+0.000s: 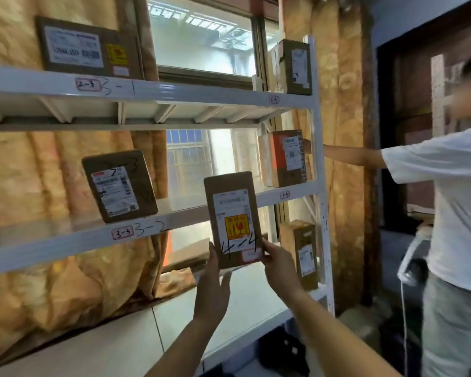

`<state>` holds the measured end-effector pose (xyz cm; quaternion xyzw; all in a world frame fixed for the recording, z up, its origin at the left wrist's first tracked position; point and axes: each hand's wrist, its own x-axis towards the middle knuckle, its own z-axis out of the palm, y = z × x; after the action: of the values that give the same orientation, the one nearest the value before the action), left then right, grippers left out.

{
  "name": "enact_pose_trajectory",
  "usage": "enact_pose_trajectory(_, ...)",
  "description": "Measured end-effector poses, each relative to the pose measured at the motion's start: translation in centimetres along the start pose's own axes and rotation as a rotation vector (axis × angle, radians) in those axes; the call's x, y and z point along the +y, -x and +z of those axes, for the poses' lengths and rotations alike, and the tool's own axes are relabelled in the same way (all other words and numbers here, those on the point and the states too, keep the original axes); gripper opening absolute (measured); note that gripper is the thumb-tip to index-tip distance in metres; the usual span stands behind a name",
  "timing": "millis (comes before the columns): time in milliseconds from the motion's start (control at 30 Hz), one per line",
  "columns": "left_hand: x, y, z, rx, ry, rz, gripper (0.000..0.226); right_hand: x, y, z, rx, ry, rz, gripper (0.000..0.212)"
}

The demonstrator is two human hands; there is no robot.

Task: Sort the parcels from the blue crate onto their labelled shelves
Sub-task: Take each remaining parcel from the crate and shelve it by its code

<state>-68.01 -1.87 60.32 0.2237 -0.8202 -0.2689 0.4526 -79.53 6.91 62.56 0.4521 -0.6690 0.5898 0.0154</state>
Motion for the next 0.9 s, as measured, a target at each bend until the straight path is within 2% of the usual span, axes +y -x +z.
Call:
enact_pose_trajectory(200, -2.6, 0.4, 4.2, -0.327, -0.006, -0.164, 0.077, 6.3, -0.9, -1.3, -0.054, 0.148, 0.127, 0.045)
enact_pose_trajectory(333, -4.1, -1.6, 7.4, -0.392, 0.031, -0.231, 0.078, 10.8, -2.6, -1.4, -0.099, 0.147, 0.185, 0.036)
enact_pose_trajectory(400, -5.1, -3.0, 9.7, -0.356, 0.037, -0.265, 0.072, 13.5, -3.9, -1.5, -0.127, 0.145, 0.191, 0.031)
enact_pose_trajectory(533, -7.8, -5.9, 15.3, -0.079, 0.076, -0.434, 0.046, 19.6, -7.5, -1.6, -0.243, 0.138, 0.221, 0.024)
enact_pose_trajectory(767, -13.7, -9.9, 26.2, 0.054, 0.066, -0.598, 0.050, 32.1, -14.0, 0.1, -0.321, 0.155, 0.257, 0.027)
enact_pose_trajectory(900, -18.0, -10.3, 30.4, 0.104, 0.010, -0.577, 0.049, 38.1, -15.8, 2.4, -0.334, 0.170, 0.224, 0.035)
